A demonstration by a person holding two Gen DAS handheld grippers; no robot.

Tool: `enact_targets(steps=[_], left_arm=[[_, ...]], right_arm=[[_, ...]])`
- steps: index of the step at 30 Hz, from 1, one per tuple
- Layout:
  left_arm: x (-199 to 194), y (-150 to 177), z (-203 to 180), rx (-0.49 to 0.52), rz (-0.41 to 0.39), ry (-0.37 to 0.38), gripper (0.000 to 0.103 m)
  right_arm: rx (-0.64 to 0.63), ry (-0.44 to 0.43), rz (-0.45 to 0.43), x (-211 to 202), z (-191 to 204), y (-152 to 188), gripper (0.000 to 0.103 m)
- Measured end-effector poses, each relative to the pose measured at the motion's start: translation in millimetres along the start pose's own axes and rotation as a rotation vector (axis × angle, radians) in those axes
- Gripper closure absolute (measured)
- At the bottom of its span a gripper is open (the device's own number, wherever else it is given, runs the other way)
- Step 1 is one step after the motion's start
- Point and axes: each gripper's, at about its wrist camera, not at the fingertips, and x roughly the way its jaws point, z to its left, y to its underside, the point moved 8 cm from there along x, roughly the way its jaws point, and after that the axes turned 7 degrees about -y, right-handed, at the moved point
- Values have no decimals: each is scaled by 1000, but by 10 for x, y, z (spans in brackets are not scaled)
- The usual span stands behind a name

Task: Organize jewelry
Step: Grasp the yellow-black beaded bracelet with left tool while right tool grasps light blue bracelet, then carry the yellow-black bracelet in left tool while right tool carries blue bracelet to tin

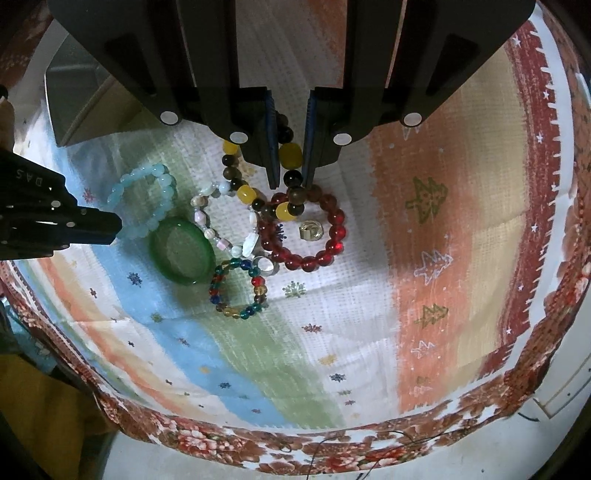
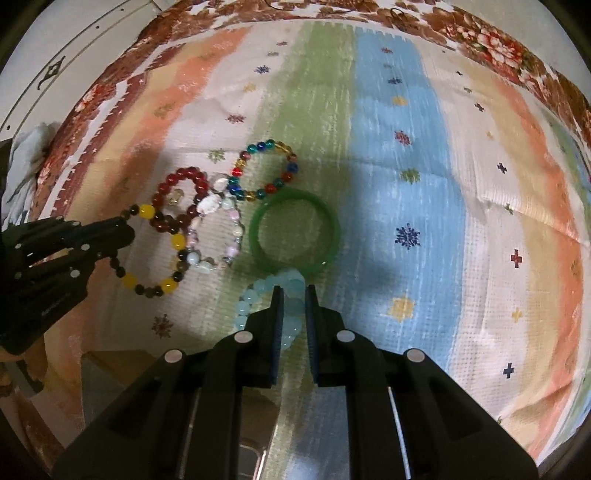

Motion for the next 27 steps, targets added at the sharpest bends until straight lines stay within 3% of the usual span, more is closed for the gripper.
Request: enact_targets(steps=[27], left_arm=[[-523, -21, -25, -48, -110, 28, 91]], right_arm=[[-16, -51, -105, -494, 192, 57, 90]])
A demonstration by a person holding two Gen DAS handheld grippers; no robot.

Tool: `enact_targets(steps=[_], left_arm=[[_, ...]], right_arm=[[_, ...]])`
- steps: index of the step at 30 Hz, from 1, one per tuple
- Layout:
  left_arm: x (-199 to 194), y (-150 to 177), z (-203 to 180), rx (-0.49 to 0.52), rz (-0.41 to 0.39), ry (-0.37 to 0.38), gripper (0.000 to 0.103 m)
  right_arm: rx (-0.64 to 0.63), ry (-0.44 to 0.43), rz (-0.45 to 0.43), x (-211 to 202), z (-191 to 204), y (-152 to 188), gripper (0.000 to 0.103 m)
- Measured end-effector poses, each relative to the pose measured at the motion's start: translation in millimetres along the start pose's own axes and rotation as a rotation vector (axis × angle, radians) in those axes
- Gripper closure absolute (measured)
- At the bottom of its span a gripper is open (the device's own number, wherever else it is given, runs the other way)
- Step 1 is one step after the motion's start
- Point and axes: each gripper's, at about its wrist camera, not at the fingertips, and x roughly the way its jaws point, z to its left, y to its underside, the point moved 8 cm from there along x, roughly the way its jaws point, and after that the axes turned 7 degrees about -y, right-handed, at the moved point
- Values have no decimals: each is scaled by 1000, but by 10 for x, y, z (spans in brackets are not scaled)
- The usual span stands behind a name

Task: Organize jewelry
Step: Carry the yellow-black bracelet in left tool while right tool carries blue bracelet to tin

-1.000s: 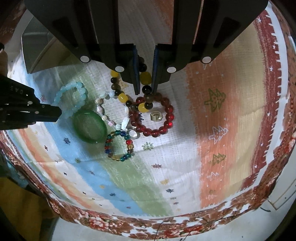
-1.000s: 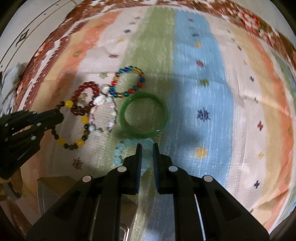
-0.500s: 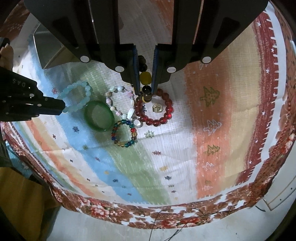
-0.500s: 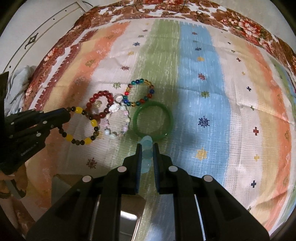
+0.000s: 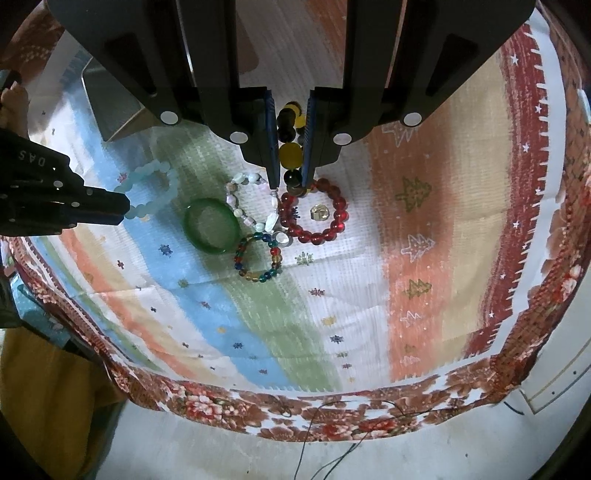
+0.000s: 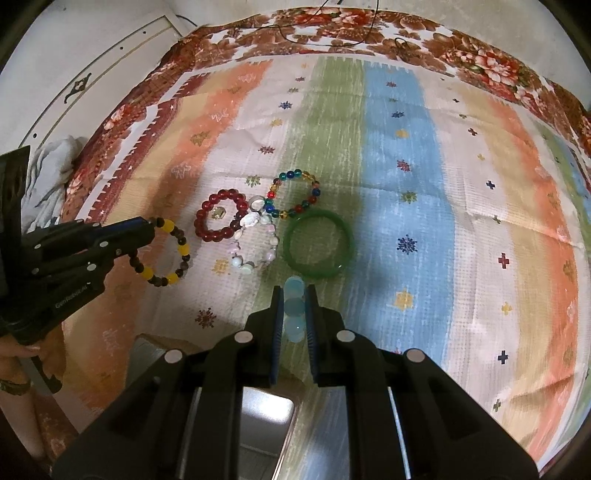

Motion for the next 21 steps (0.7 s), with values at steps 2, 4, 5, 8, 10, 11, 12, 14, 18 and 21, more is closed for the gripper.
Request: enact_targets(steps=[2, 4, 5, 8, 10, 11, 12, 14, 18, 21], left_arm=[[-61, -6, -26, 8, -12, 1, 91], [-129, -17, -55, 16, -25, 5, 91], [-163, -22, -70, 19, -31, 8, 91], [-270, -28, -104, 20, -53, 18, 91], [-339, -33, -128, 15, -66, 24, 91], [-371, -34, -145, 19, -72, 29, 91], [-390, -32, -155, 21, -75, 30, 91], [-451, -24, -179, 28, -86, 34, 91], [-545, -19, -230, 39, -104, 45, 91], [-618, -19, -270, 50, -116, 54, 91]], right_arm=[[-3, 5, -10, -45, 0, -1, 90], [-3, 7, -24, -96, -7, -9, 90], [-1, 4, -28, -116, -8, -10, 90], [5, -2, -40, -171, -9, -6, 90], [1, -8, -42, -207, 7, 7, 90], [-2, -9, -44, -229, 18, 21, 90], [-5, -10, -46, -245, 25, 33, 90], [-11, -10, -56, -296, 46, 52, 90], [-22, -7, -76, -397, 91, 55, 90], [-32, -13, -94, -480, 145, 53, 90]])
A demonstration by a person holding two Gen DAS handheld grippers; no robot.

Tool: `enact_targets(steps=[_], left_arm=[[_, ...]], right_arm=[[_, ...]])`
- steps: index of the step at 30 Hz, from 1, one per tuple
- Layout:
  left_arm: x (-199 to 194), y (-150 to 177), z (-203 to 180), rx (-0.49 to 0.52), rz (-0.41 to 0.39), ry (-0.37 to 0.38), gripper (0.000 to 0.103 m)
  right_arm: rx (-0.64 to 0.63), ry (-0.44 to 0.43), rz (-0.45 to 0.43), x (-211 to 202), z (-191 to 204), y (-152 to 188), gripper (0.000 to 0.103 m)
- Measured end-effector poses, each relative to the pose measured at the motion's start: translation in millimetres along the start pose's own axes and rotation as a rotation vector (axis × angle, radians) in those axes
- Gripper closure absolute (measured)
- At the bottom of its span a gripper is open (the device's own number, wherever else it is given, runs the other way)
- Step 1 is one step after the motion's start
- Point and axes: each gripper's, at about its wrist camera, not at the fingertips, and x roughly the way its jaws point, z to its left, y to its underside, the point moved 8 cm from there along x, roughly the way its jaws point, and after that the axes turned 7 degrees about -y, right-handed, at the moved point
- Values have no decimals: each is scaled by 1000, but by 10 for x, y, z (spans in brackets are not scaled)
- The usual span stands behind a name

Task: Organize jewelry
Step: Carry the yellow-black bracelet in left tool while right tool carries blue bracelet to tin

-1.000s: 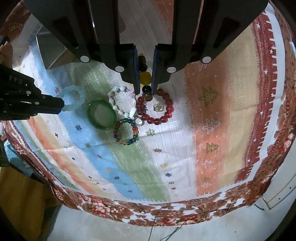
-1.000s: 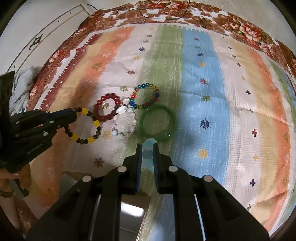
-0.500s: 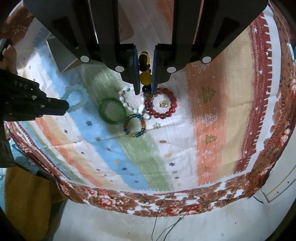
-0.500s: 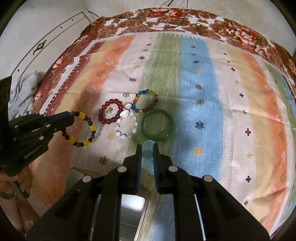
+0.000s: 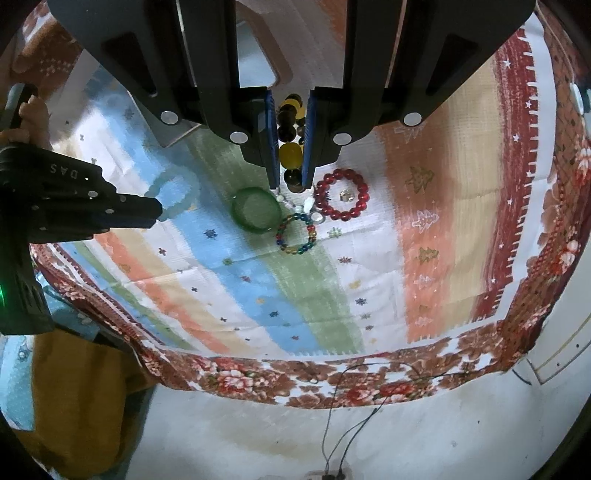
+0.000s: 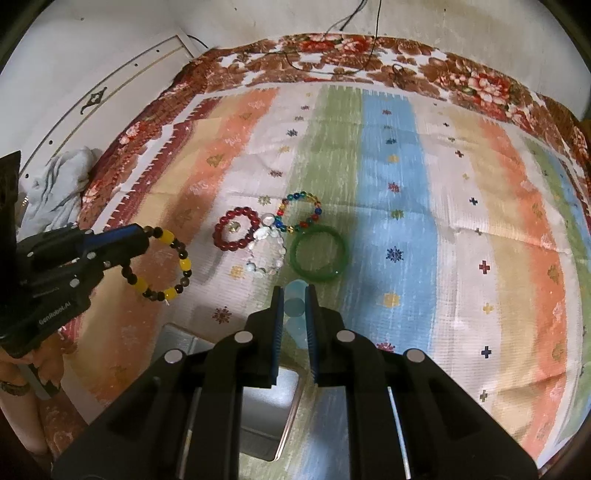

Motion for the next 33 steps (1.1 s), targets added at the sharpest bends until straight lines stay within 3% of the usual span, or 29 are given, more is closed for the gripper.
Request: enact_targets(steps=[13, 33], left_arm=[[-276, 84, -198, 28, -43, 43, 91], [-479, 480, -565, 91, -43, 95, 91]], right_arm=[[-58, -71, -62, -390, 316, 122, 90], [-106, -121, -20, -455, 545, 748, 90]])
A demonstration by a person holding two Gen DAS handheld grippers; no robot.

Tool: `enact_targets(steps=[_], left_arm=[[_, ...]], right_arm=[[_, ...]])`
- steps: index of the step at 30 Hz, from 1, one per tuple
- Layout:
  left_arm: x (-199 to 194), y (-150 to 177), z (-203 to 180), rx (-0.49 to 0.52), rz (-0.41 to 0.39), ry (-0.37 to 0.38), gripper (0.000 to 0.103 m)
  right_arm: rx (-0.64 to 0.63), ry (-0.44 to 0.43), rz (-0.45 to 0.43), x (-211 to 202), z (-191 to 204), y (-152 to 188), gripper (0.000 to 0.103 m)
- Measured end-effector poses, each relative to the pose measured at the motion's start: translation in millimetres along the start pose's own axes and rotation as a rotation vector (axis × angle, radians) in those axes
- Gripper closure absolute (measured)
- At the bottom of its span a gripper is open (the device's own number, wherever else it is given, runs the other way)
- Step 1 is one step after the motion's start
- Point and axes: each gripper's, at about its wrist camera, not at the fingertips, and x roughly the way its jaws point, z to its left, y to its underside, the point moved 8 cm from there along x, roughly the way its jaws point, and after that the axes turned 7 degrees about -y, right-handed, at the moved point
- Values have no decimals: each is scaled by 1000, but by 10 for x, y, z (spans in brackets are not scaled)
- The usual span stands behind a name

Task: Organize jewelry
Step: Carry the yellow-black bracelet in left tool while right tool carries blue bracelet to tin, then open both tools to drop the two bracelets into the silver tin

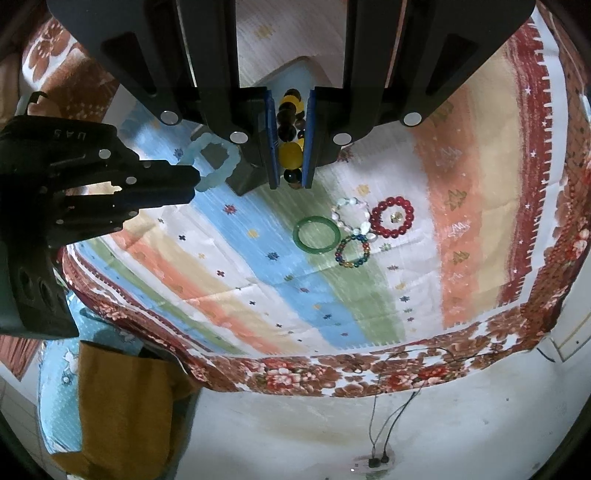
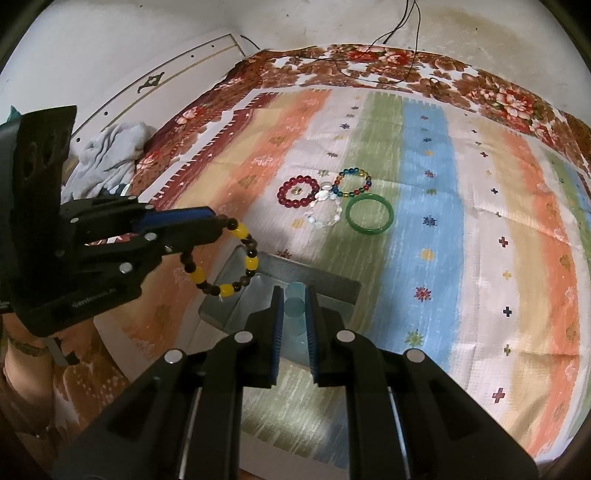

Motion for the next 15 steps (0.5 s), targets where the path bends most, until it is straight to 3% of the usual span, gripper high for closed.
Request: enact_targets(steps=[12, 14, 15], left_arm=[[85, 41, -66, 1, 24, 7, 89], [114, 45, -34, -3, 30, -12, 53], [110, 38, -18, -1, 22, -25, 51]], right_arm=[[10, -28, 11, 34, 5, -10, 89], [23, -29, 18, 58, -32, -3, 69], [30, -21, 15, 52, -54, -6, 57]])
